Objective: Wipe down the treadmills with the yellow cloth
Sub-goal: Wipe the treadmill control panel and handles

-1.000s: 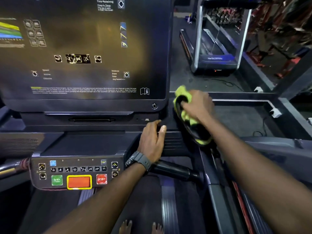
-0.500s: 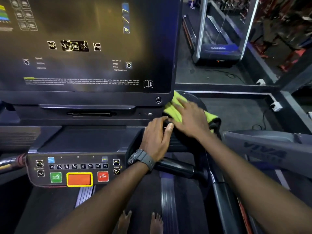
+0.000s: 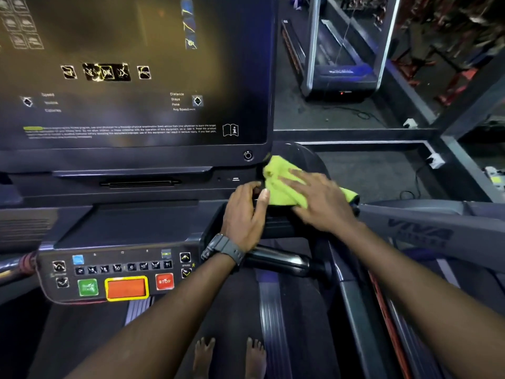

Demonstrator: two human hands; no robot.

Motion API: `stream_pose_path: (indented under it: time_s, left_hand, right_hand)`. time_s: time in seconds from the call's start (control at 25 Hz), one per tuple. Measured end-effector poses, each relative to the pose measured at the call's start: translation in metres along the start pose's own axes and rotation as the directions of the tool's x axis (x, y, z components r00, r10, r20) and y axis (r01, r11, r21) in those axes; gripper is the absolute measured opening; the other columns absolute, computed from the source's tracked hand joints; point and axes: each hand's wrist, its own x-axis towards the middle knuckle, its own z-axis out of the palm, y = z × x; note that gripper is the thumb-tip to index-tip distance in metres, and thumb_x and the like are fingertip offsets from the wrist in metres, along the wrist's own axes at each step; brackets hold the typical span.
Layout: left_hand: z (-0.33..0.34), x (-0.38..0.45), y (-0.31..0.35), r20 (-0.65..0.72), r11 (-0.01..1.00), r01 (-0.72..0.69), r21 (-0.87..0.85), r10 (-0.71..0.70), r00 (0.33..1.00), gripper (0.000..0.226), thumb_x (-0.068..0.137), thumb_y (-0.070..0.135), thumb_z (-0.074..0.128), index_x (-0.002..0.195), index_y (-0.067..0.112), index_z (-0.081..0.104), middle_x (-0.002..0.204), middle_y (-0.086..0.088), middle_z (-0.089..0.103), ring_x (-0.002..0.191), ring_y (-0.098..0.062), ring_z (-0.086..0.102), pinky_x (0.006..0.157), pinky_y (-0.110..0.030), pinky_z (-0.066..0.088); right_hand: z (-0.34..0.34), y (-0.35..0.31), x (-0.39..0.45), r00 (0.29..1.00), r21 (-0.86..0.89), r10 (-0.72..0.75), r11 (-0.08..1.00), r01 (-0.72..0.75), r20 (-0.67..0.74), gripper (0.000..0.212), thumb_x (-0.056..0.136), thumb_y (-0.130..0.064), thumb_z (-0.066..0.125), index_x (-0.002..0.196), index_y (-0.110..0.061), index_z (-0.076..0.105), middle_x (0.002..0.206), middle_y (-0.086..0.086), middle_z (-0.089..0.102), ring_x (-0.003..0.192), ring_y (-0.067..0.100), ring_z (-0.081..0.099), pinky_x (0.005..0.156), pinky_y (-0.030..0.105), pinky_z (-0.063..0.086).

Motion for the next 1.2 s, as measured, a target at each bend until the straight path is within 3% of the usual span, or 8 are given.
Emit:
stream_pose_path:
  time_s: [0.16,0.32,0.44,0.6,0.8,0.92,1.04,1.2]
  left_hand:
    - [-0.001,0.0,-0.002,-0.092,0.999,0.017,-0.051,-0.021,0.995,0.057,0.095,0.053,0.026,0.118,0.01,0.056,0.112,-0.004,0.059,0.108,-0.019,0.053,0.097,-0.034,0.04]
    - [-0.003,-0.003,-0.001,-0.199,0.998,-0.012,-0.06,0.0,0.98,0.054,0.097,0.049,0.027,0.116,0.007,0.055,0.116,-0.005,0.056,0.111,-0.019,0.049,0.097,-0.024,0.034]
    - [-0.001,-0.002,-0.002,-0.154,1.0,-0.003,-0.018,0.0,0.988,0.056,0.096,0.051,0.026,0.115,0.007,0.056,0.114,-0.006,0.058,0.109,-0.021,0.05,0.095,-0.022,0.031]
    - [0.0,-0.002,-0.005,-0.091,0.999,-0.022,0.042,0.026,0.996,0.059,0.095,0.054,0.025,0.116,0.008,0.057,0.112,-0.006,0.06,0.108,-0.023,0.051,0.095,-0.027,0.034]
    - [-0.004,-0.004,-0.001,0.005,0.997,-0.011,0.077,0.011,1.0,0.06,0.093,0.059,0.027,0.117,0.012,0.056,0.112,0.0,0.061,0.106,-0.018,0.052,0.092,-0.028,0.038]
    - [-0.002,-0.006,0.001,0.068,0.997,-0.018,0.075,0.013,0.998,0.058,0.093,0.058,0.032,0.12,0.013,0.055,0.116,-0.001,0.063,0.109,-0.018,0.056,0.095,-0.035,0.043]
    - [-0.001,-0.005,-0.001,0.089,0.997,-0.02,0.073,0.013,0.996,0.056,0.095,0.055,0.033,0.124,0.012,0.053,0.121,-0.004,0.063,0.112,-0.02,0.057,0.095,-0.034,0.044]
    - [0.001,-0.005,-0.003,0.019,0.988,-0.138,0.071,0.137,0.99,0.059,0.096,0.049,0.038,0.136,0.006,0.043,0.148,-0.013,0.042,0.137,-0.021,0.038,0.114,-0.031,0.029]
  right_hand:
    - [-0.005,-0.009,0.035,0.914,-0.022,0.401,0.915,-0.403,-0.059,0.065,0.085,-0.047,0.066,0.145,-0.038,0.042,0.149,0.0,0.045,0.119,0.035,0.051,0.094,0.048,0.044]
    - [0.002,-0.023,-0.007,0.951,-0.18,-0.306,0.938,0.294,-0.037,0.06,0.075,-0.032,0.072,0.131,-0.042,0.056,0.144,-0.008,0.049,0.115,0.029,0.05,0.088,0.045,0.043]
    - [0.003,-0.02,-0.011,0.659,-0.247,-0.719,0.612,0.751,0.222,0.022,0.085,-0.04,0.057,0.104,-0.04,0.068,0.127,-0.016,0.059,0.111,0.025,0.051,0.084,0.043,0.043]
    - [0.009,-0.046,0.019,0.443,-0.28,-0.798,0.353,0.893,0.408,0.005,0.08,-0.033,0.069,0.08,-0.029,0.071,0.102,-0.015,0.065,0.102,0.022,0.052,0.083,0.042,0.041]
    - [-0.01,-0.013,0.017,0.674,-0.096,-0.691,0.676,0.73,0.26,0.041,0.075,-0.034,0.041,0.096,-0.043,0.074,0.121,-0.022,0.064,0.115,0.025,0.055,0.09,0.043,0.044]
    - [-0.007,-0.012,0.003,0.617,-0.023,-0.693,0.658,0.753,0.374,0.034,0.072,-0.024,0.056,0.096,-0.041,0.075,0.124,-0.022,0.064,0.108,0.023,0.057,0.086,0.043,0.047]
    - [-0.025,0.001,0.023,0.866,0.047,-0.437,0.897,0.44,0.242,0.047,0.073,-0.019,0.068,0.116,-0.039,0.071,0.139,-0.011,0.056,0.11,0.023,0.053,0.09,0.043,0.046]
    - [-0.012,0.0,0.014,0.963,0.003,-0.255,0.967,0.256,0.092,0.069,0.073,-0.016,0.07,0.136,-0.041,0.056,0.149,-0.002,0.046,0.115,0.028,0.049,0.092,0.045,0.047]
